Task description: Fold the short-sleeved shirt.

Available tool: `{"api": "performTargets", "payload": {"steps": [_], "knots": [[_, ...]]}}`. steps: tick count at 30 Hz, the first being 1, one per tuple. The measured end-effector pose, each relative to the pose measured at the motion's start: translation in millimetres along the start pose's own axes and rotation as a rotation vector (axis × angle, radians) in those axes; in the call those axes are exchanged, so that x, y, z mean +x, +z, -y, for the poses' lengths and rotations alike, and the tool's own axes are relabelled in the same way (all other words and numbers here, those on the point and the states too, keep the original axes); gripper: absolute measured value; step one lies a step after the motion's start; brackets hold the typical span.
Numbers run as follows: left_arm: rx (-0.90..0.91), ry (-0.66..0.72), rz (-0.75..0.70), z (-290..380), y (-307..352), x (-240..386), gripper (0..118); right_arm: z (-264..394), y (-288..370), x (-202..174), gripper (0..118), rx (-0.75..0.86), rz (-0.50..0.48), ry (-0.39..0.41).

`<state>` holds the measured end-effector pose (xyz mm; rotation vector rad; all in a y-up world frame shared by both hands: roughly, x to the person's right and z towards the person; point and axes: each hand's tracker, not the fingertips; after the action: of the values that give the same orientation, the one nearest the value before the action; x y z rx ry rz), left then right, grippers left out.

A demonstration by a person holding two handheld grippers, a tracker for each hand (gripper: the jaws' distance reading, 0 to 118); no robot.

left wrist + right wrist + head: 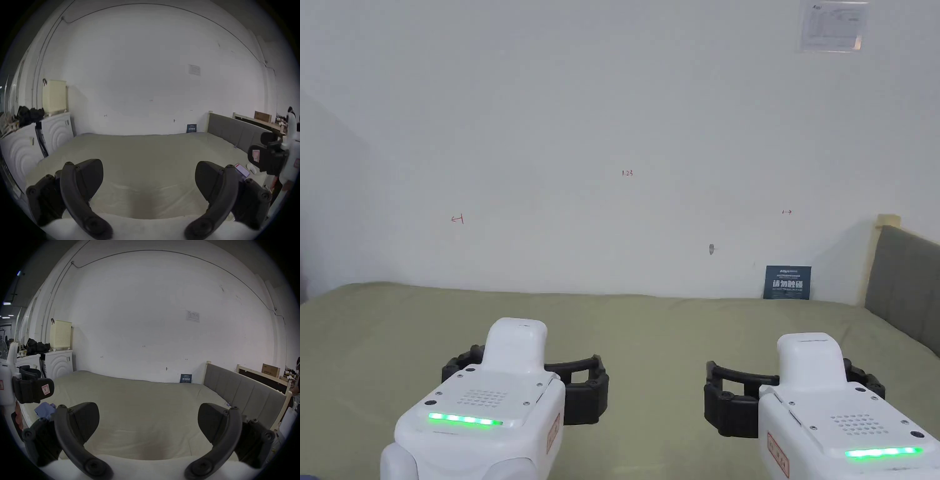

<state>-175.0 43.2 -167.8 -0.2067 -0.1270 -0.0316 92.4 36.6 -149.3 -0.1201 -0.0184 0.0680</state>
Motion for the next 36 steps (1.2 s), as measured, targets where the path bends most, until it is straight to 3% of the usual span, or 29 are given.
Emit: {"api": "performTargets", "payload": {"steps": [5, 23, 28, 36], "knots": [[0.002, 0.049, 0.006, -10.2, 12.5, 0.5, 117, -2.5, 3.1, 0.1, 118, 0.002, -0.008, -0.012], [0.007, -0.044, -0.104, -8.0, 3.9, 2.3, 117, -2.9, 2.7, -5.5, 118, -0.002, -0.022, -0.003], [-0.017, 0.018, -0.087, -10.7, 4.3, -2.1, 117, -1.4, 3.5, -4.8, 118, -0.005, -0.025, -0.013], [-0.035, -0.026, -0.14, -14.0, 2.5, 3.0, 117, -1.6, 3.6, -8.1, 118, -0.002, -0.024, -0.003]]}}
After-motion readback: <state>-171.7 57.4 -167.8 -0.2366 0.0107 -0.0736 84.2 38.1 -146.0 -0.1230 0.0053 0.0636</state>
